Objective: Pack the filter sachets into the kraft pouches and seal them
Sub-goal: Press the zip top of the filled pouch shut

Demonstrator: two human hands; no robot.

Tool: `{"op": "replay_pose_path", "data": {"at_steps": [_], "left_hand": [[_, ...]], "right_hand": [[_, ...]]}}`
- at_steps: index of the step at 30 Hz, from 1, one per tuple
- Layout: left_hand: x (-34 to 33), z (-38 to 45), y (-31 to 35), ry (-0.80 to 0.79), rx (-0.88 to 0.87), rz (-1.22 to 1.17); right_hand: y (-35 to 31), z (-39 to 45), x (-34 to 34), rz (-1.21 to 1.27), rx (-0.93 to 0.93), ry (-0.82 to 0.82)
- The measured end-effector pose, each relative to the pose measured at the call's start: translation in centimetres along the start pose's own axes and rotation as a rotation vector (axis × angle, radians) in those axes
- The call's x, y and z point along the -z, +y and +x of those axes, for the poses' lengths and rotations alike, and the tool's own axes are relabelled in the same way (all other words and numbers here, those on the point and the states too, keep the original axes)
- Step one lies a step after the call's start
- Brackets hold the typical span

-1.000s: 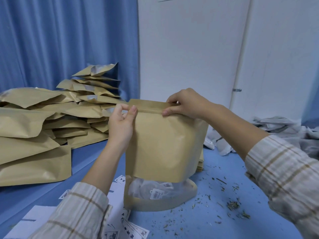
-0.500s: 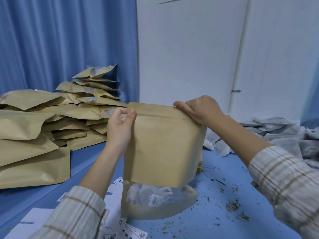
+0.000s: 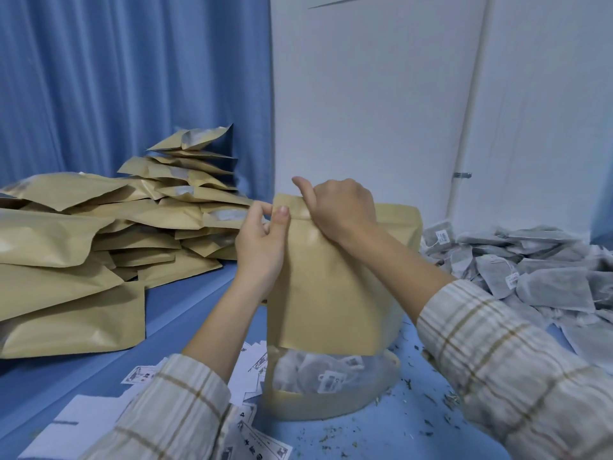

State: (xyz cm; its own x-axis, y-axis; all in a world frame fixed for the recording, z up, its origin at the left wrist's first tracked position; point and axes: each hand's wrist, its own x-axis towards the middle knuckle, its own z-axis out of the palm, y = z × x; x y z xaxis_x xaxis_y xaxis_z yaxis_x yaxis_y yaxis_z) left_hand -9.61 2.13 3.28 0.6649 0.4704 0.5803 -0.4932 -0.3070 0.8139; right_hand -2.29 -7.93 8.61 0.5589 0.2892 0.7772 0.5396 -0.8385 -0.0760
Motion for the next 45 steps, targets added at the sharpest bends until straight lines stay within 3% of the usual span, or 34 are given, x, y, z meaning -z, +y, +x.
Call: {"op": "replay_pose_path", "data": {"at_steps": [3, 15, 19, 22, 25, 31, 38, 43, 45], "left_hand": [[0.0, -0.2, -0.2, -0.032, 0.008, -0.017], [-1.8, -0.6, 0.1, -0.021, 0.118, -0.128], [-0.7, -0.1, -0.8, 0.061, 0.026, -0.039], [-0.1, 0.1, -1.6, 0.076, -0.029, 0.007], [-0.2, 0.0, -2.0, 0.078, -0.038, 0.022], [0.4, 0.0, -2.1, 0.055, -0.048, 0.019], [0.3, -0.2, -2.3, 0.051, -0.005, -0.023], [1.6, -2.1, -3.7, -0.323, 0.294, -0.181], [1.9, -2.6, -4.7, -0.279, 0.342, -0.207]], "right_hand": [[-1.1, 0.2, 0.1, 0.041, 0.0, -0.053], [-3.0, -0.4, -0.2, 0.019, 0.027, 0.131], [-1.6, -0.2, 0.4, 0.066, 0.065, 0.089], [0.7, -0.8, 0.7, -0.052, 0.15, 0.194], [2.4, -1.1, 0.6, -0.039, 0.05, 0.057], [6.7, -1.8, 0.9, -0.05, -0.086, -0.04], [9.0, -2.5, 0.7, -0.011, -0.257, 0.074], [8.7, -2.6, 0.1, 0.156, -0.263, 0.216], [8.9, -3.0, -0.4, 0.438, -0.286, 0.221]]}}
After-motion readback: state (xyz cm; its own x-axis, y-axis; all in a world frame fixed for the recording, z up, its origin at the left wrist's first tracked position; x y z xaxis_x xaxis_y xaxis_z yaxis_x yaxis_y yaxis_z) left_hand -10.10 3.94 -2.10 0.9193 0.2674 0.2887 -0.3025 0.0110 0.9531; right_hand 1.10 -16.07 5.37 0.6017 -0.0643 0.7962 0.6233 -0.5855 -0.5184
